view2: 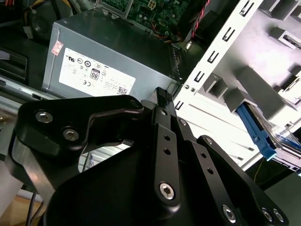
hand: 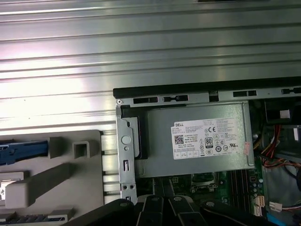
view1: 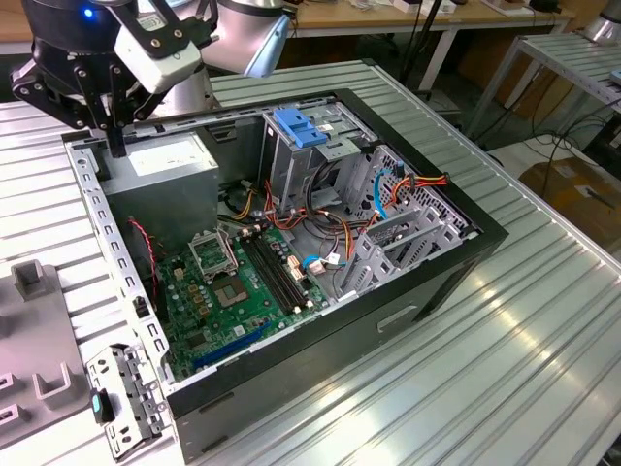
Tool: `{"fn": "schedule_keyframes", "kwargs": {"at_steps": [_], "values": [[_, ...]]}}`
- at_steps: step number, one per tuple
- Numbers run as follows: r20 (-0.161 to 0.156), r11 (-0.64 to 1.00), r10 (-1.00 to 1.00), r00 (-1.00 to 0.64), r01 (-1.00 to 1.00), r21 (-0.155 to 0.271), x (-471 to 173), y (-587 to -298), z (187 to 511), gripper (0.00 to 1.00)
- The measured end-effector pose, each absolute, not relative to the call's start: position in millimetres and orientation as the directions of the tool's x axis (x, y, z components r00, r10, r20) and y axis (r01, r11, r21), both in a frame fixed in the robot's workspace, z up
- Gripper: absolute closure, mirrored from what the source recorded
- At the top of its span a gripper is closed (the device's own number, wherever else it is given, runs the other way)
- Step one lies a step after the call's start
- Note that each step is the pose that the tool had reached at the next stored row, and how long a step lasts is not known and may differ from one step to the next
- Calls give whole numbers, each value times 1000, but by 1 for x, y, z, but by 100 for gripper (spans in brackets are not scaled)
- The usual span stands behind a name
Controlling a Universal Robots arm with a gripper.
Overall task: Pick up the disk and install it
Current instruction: 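Reach for the disk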
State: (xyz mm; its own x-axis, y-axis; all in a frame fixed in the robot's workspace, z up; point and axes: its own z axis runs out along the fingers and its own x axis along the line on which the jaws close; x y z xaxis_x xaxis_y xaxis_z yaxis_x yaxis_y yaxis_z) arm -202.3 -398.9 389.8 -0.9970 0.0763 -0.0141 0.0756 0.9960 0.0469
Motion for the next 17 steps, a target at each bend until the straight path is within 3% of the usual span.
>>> {"fn": "schedule_keyframes", "kwargs": {"at_steps": [17], "values": [[-13, 996, 76, -997, 76, 47, -232, -399, 388, 89]]}}
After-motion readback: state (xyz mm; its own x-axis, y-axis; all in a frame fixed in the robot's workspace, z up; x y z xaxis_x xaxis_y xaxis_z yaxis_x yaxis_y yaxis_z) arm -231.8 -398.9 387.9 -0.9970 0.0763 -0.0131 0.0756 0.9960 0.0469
